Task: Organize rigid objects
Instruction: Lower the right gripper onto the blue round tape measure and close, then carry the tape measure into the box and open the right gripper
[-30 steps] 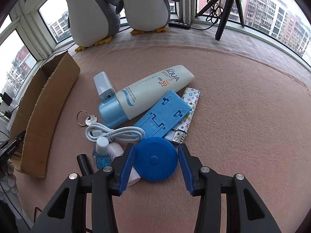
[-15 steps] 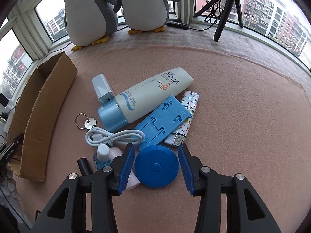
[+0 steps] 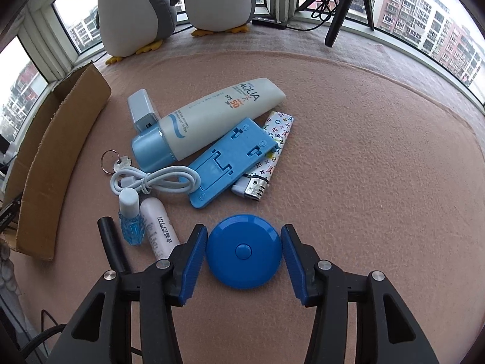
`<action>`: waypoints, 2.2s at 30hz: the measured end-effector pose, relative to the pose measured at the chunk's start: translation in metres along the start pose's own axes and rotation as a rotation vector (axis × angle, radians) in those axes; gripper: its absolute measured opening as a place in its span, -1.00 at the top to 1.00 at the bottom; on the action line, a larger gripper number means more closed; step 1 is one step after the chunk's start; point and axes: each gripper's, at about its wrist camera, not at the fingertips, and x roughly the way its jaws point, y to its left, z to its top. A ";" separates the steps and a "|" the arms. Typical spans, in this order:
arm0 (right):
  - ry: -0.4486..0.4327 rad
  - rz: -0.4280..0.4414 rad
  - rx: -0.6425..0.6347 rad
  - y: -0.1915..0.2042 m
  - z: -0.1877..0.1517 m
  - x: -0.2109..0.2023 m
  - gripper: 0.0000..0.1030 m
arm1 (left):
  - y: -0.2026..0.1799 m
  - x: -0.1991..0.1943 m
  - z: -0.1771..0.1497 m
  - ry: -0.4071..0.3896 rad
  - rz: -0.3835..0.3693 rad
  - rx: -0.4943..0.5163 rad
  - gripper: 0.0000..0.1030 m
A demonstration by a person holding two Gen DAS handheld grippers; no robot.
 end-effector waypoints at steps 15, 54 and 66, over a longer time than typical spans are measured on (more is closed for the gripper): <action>-0.012 0.004 -0.097 -0.002 -0.022 -0.010 0.02 | 0.000 0.000 0.000 -0.002 0.001 -0.004 0.36; -0.231 0.291 -0.335 0.190 0.046 -0.073 0.11 | 0.002 0.000 0.000 -0.002 -0.017 -0.016 0.41; -0.173 0.295 -0.421 0.246 0.041 -0.038 0.11 | 0.001 -0.001 0.000 -0.005 -0.014 -0.016 0.40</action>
